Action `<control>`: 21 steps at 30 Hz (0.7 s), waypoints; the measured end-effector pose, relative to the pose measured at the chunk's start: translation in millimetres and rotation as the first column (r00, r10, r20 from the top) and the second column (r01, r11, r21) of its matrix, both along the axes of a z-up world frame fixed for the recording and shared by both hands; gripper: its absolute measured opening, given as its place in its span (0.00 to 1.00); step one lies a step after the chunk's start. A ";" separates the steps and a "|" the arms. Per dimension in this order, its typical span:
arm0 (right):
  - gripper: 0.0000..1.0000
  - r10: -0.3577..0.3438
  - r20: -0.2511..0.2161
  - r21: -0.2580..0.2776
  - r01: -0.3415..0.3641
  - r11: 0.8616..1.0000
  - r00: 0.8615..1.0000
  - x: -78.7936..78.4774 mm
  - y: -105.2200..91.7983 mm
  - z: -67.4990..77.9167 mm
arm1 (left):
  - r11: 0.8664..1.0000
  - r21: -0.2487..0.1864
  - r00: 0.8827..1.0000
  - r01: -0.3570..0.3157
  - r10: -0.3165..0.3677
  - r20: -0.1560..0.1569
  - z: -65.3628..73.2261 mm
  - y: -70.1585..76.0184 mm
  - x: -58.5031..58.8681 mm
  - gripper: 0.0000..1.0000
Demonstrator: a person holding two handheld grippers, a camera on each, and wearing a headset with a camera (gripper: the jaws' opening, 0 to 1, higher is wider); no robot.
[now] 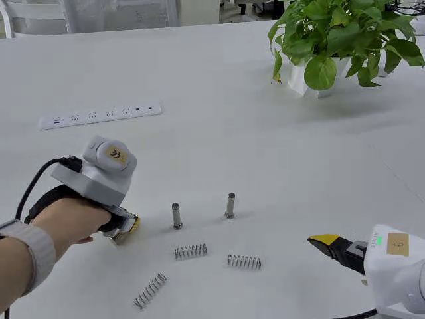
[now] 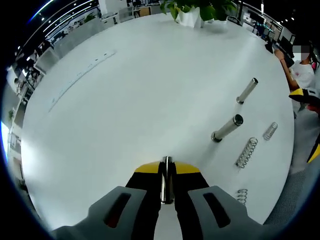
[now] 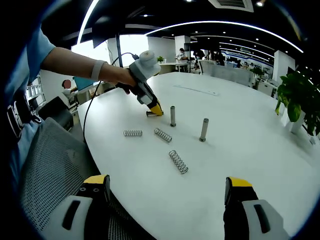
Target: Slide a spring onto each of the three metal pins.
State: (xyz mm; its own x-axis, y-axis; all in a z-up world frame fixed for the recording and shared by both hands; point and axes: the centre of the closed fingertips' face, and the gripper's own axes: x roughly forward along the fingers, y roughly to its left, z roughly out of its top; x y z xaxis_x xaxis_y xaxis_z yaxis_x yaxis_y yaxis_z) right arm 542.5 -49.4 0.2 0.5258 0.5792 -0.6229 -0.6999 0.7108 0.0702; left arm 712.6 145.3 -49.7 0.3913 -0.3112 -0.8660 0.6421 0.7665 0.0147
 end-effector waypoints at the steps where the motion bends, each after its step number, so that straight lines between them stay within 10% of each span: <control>1: 0.95 0.000 0.000 0.000 0.000 1.000 1.000 0.0 -0.1 -0.1 | 1.000 -0.009 1.000 -0.010 0.010 0.001 0.1 0.0 0.1 0.05; 21: 0.95 0.010 -0.008 -0.005 -0.010 1.000 1.000 -1.0 2.3 -2.3 | 0.993 -0.108 0.998 -0.058 0.060 0.021 14.8 4.9 -1.2 0.04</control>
State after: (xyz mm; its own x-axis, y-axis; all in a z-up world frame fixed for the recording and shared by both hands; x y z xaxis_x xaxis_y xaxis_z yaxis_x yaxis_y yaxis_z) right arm 541.5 -47.0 -2.1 0.5151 0.5807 -0.6304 -0.7061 0.7044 0.0720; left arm 711.4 150.2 -34.9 0.4324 -0.3773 -0.8189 0.5963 0.8010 -0.0542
